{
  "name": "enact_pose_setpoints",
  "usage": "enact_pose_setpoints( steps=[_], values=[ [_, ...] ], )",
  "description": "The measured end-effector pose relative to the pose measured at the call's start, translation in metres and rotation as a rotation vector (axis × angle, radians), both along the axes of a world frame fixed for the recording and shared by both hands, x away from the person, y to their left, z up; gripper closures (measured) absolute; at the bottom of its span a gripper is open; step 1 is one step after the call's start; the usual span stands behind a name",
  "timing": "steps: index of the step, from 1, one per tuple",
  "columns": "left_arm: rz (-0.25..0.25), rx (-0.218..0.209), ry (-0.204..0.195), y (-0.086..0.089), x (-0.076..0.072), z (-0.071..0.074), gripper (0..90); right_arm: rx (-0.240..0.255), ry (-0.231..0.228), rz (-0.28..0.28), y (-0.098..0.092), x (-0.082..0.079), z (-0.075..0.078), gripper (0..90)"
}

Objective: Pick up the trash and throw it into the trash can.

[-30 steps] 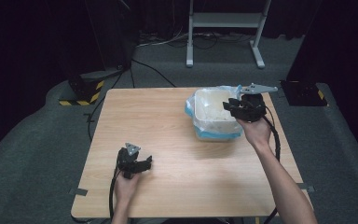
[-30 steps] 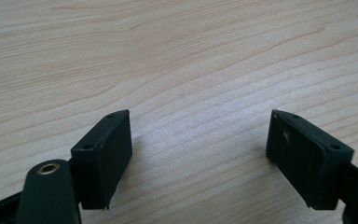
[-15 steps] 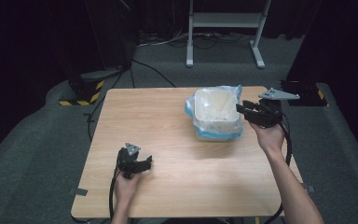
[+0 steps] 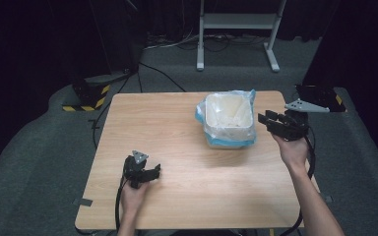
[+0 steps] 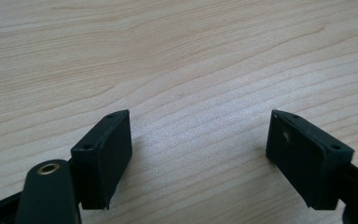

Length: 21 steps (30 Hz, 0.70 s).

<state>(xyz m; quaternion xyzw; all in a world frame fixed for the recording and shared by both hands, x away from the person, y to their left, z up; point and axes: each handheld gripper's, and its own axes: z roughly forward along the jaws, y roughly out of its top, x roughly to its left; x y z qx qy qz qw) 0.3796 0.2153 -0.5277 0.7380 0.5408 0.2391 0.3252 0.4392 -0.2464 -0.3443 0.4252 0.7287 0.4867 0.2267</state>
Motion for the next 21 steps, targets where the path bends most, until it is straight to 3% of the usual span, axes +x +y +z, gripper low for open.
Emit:
enact_pose_setpoints(
  steps=[21],
  values=[
    [0.0, 0.0, 0.0, 0.0, 0.0, 0.0, 22.2, 0.053, 0.009, -0.024, -0.022, -0.027, -0.026, 61.1]
  ],
)
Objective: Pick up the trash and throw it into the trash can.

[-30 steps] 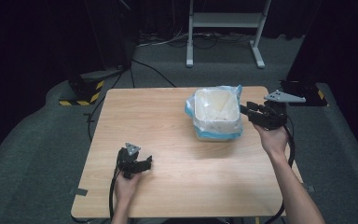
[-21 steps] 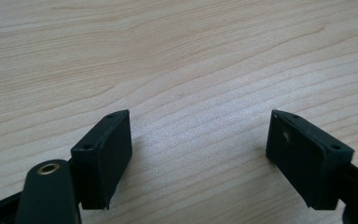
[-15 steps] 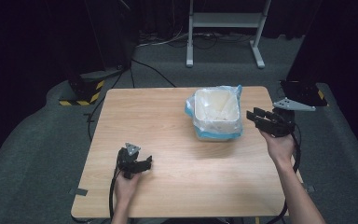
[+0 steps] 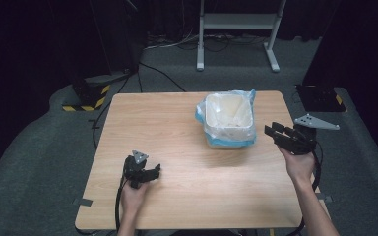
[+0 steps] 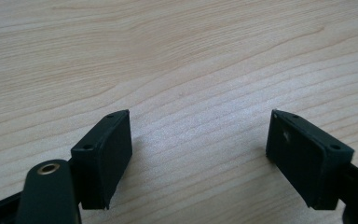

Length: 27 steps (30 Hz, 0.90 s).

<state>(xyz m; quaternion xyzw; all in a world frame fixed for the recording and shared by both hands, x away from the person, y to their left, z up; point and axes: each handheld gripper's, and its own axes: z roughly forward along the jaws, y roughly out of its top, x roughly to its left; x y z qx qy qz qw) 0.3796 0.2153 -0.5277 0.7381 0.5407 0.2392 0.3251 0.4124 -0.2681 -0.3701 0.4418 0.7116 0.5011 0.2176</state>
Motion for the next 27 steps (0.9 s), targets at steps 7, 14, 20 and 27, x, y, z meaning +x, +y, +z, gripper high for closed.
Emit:
enact_pose_setpoints(
  steps=[7, 14, 20, 27],
  values=[
    [0.0, 0.0, 0.0, 0.0, 0.0, 0.0, 22.2, 0.004, 0.0, -0.011, -0.004, -0.005, -0.007, 60.7],
    [0.0, 0.001, 0.0, 0.0, 0.0, 0.0, 22.2, 0.01, 0.002, -0.02, -0.007, -0.009, -0.013, 60.7],
    [0.0, 0.001, 0.0, 0.0, 0.0, 0.0, 22.2, 0.008, 0.011, -0.02, -0.007, -0.014, -0.022, 60.5],
    [-0.001, 0.001, 0.0, 0.0, 0.0, 0.0, 22.2, 0.041, 0.031, -0.026, -0.008, -0.019, -0.037, 60.5]
  ],
)
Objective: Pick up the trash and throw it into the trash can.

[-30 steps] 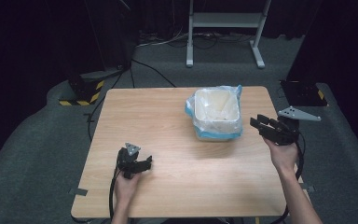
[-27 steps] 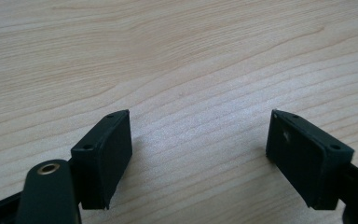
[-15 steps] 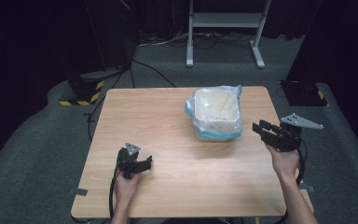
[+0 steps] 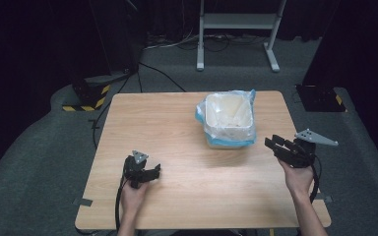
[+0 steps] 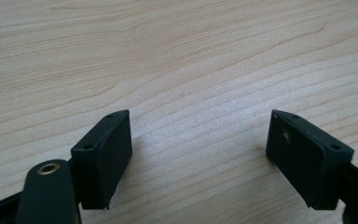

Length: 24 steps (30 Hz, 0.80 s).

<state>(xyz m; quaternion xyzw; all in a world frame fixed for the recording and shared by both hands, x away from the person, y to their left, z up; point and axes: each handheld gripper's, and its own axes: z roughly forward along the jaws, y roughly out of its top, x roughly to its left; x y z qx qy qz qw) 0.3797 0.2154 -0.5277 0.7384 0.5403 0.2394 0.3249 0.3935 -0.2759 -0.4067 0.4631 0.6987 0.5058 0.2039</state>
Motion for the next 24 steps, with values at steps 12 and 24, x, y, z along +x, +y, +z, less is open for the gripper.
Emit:
enact_pose_setpoints(
  steps=[12, 24],
  values=[
    [0.002, -0.002, -0.001, 0.0, 0.0, 0.0, 22.2, -0.038, 0.031, -0.024, 0.002, -0.008, -0.03, 60.4],
    [0.002, -0.002, -0.002, 0.0, 0.0, 0.0, 22.2, -0.071, 0.077, -0.044, 0.005, -0.007, -0.063, 60.4]
  ],
)
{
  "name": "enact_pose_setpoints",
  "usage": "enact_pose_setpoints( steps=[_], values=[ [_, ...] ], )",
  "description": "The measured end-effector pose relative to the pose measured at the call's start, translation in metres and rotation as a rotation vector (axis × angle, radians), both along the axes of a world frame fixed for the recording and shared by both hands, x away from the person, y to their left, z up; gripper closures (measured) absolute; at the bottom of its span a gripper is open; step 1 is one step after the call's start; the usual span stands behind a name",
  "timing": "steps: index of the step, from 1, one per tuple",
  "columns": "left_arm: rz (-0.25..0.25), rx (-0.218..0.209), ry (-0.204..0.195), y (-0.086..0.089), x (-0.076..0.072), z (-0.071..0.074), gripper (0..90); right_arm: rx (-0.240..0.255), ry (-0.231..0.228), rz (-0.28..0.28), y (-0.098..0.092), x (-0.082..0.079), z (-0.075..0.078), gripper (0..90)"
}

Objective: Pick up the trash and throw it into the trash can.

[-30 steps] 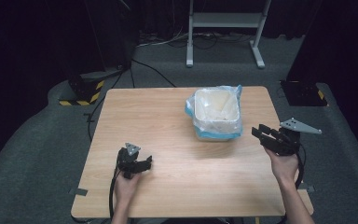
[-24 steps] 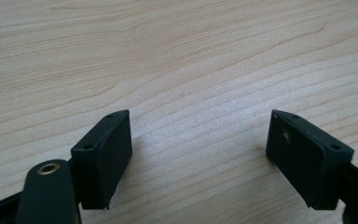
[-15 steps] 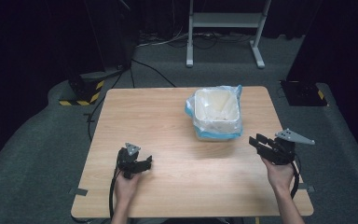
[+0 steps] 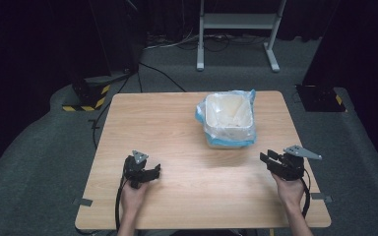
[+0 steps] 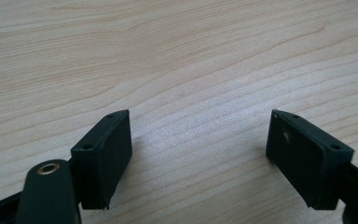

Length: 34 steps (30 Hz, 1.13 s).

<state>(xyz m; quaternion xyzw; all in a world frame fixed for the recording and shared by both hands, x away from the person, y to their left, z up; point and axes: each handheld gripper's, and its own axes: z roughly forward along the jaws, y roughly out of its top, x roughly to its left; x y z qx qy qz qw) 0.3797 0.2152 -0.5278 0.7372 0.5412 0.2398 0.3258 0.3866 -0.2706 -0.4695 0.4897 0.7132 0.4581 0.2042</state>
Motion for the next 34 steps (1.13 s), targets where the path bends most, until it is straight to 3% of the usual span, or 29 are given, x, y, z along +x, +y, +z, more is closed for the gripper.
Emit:
enact_pose_setpoints(
  steps=[14, 24, 34],
  values=[
    [-0.002, 0.002, 0.002, 0.0, 0.0, 0.0, 22.2, -0.136, 0.054, -0.01, 0.015, 0.012, -0.034, 58.3],
    [-0.003, 0.002, 0.002, 0.0, 0.0, 0.0, 22.3, -0.249, 0.098, -0.034, 0.023, 0.02, -0.052, 51.5],
    [-0.001, 0.0, 0.0, 0.0, 0.0, 0.0, 22.2, -0.232, 0.098, -0.055, 0.02, 0.021, -0.054, 44.4]
  ],
)
